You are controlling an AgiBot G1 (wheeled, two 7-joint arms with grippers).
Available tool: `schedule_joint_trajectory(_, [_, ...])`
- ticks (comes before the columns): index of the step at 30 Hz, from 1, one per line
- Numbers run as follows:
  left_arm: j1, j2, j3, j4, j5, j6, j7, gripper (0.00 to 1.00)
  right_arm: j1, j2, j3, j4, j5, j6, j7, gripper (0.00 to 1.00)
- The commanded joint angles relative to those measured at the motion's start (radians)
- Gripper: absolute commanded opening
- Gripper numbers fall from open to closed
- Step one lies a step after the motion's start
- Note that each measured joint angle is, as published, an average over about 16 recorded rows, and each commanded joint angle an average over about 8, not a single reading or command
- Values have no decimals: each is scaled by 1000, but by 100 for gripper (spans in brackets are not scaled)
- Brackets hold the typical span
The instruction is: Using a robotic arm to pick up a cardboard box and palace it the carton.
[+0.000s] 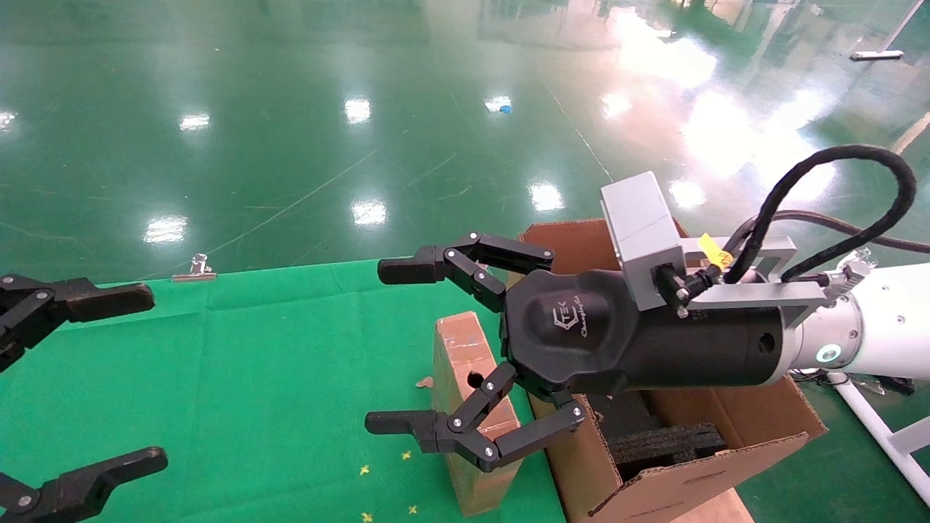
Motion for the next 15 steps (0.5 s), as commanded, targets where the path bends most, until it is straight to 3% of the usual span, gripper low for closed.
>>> schedule_joint_trajectory(1, [0,0,0,0,0,0,0,100,0,0,0,0,0,0,0,100])
schedule_joint_trajectory(10, [0,0,0,0,0,0,0,100,0,0,-2,1,-4,0,0,100])
schedule_joint_trajectory(15, [0,0,0,1,0,0,0,100,23,-10,-41,27,-86,5,12,100])
